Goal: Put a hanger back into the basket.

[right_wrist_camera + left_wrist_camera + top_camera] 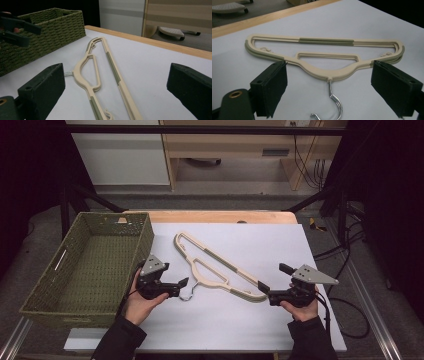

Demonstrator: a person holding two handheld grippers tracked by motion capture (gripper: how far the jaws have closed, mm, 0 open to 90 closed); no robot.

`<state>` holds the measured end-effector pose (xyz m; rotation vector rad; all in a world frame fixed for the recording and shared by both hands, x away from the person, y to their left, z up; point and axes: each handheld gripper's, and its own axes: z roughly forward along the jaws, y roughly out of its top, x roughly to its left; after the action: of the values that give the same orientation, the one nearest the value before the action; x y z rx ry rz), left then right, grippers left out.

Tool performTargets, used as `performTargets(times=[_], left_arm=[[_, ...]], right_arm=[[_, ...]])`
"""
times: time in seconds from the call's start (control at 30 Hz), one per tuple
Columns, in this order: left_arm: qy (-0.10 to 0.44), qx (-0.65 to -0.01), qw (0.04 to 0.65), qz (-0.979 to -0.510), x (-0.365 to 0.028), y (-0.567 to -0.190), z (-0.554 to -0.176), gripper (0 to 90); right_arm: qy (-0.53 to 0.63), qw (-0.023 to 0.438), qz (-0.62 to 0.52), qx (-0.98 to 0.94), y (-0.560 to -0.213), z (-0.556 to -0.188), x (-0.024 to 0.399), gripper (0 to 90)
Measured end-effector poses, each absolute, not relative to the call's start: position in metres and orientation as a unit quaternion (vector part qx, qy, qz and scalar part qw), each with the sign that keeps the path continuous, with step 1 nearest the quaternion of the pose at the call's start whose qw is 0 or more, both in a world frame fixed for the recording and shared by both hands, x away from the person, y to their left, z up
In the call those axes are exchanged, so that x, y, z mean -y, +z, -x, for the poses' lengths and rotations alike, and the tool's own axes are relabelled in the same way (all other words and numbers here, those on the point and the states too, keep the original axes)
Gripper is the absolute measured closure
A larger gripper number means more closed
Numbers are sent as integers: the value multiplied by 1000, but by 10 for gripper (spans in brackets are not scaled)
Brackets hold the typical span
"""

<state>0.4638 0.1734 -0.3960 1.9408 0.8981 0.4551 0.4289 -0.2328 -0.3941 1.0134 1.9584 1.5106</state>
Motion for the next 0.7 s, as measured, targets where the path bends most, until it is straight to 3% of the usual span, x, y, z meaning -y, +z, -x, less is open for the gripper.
performTargets(times=[0.43,0.63,0.67,0.7], left_arm=[[166,-374,410,-815,-144,-434,-487,219],[162,-375,383,-828,-136,-450,-496,353],[154,-375,377,-833,-134,-455,-498,424],[154,-375,377,-833,-134,-455,-498,440]], right_arm=[[549,228,-367,-716,-396,-431,232,28],[548,227,-366,-717,-397,-432,231,29],[549,226,-366,-717,-397,-432,231,29],[549,226,-366,-717,-397,-432,231,29]])
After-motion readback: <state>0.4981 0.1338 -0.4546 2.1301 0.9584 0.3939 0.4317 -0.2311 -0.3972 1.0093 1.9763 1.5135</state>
